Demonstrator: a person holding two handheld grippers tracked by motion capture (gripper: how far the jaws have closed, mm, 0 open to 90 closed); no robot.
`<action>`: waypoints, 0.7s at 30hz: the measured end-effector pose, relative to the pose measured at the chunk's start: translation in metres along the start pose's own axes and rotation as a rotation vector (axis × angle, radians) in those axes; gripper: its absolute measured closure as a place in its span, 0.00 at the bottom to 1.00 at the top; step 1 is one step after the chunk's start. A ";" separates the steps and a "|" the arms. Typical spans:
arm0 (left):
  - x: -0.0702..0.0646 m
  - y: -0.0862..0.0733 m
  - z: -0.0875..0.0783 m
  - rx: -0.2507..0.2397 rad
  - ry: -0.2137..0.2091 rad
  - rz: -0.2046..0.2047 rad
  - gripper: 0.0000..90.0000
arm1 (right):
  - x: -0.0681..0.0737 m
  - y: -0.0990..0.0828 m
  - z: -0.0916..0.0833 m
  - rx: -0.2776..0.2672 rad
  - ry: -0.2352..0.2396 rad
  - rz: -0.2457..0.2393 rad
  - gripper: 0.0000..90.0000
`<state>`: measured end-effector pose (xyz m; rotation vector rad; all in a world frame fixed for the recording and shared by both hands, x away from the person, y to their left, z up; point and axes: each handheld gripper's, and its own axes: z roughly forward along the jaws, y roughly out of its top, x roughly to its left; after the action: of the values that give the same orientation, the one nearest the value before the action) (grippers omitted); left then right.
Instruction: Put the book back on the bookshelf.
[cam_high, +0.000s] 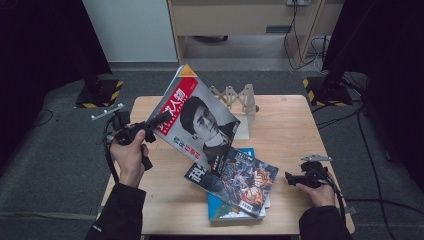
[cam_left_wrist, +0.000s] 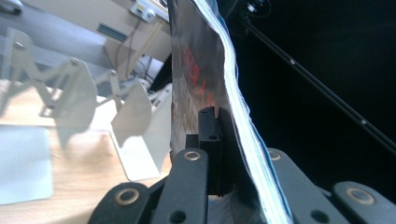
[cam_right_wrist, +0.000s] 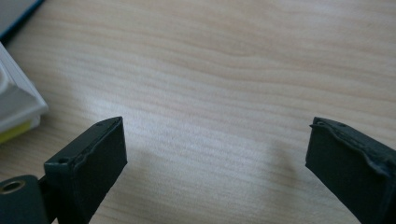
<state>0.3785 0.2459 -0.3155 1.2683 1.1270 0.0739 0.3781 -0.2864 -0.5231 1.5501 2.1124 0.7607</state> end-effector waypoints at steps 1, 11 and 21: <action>0.000 0.000 0.000 0.000 0.000 0.000 0.96 | 0.000 0.000 0.000 0.000 0.000 0.000 0.06; 0.009 0.024 -0.022 -0.065 0.074 0.029 0.96 | -0.002 -0.006 0.006 0.009 0.017 -0.007 0.04; 0.011 0.040 -0.035 -0.099 0.129 0.057 0.96 | -0.001 -0.009 0.007 -0.018 0.022 -0.007 0.03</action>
<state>0.3809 0.2922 -0.2870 1.2211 1.1825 0.2543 0.3762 -0.2883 -0.5337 1.5303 2.1200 0.7964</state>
